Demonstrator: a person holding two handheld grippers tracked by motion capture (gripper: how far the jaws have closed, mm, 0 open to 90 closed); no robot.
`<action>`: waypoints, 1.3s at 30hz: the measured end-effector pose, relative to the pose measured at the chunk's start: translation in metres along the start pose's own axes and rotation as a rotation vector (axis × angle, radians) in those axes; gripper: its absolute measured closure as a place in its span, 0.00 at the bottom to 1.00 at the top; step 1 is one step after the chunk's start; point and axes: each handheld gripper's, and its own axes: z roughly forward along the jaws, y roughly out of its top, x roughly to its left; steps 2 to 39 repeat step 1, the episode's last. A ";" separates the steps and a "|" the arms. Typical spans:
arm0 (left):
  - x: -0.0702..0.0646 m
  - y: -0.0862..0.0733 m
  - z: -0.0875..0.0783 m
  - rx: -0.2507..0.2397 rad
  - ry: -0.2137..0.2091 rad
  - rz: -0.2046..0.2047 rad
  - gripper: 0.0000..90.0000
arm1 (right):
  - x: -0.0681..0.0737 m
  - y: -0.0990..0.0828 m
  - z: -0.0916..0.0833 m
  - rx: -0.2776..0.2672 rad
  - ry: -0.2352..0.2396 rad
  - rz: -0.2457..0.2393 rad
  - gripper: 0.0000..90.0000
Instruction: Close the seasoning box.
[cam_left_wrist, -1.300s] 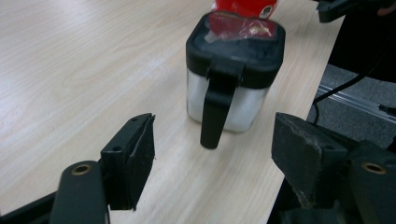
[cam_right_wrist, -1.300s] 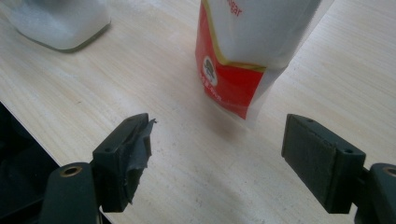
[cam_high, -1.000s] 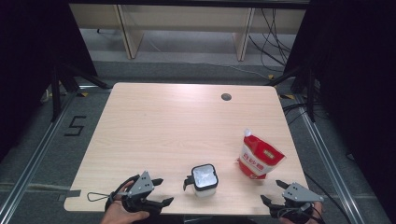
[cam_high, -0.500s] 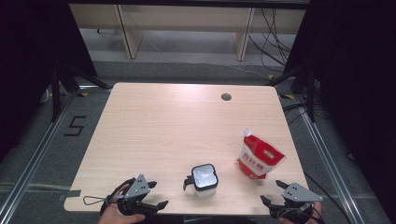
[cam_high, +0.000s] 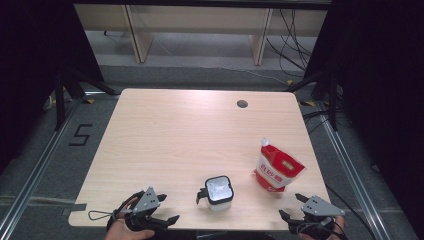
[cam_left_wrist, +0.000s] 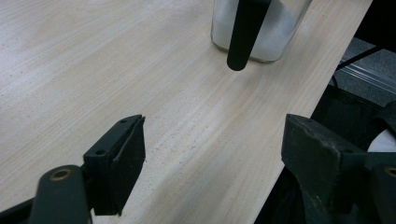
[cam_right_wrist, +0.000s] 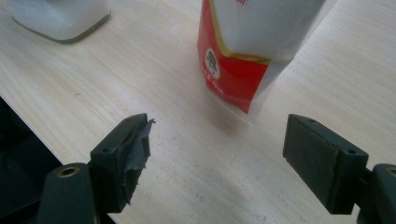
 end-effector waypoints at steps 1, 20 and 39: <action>0.000 0.000 0.000 0.000 0.000 0.000 0.22 | 0.000 0.000 0.000 0.000 -0.001 0.000 0.26; 0.000 0.000 0.000 0.000 0.000 0.000 0.22 | 0.000 0.000 0.000 0.000 -0.001 0.000 0.26; 0.000 0.000 0.000 0.000 0.000 0.000 0.22 | 0.000 0.000 0.000 0.000 -0.001 0.000 0.26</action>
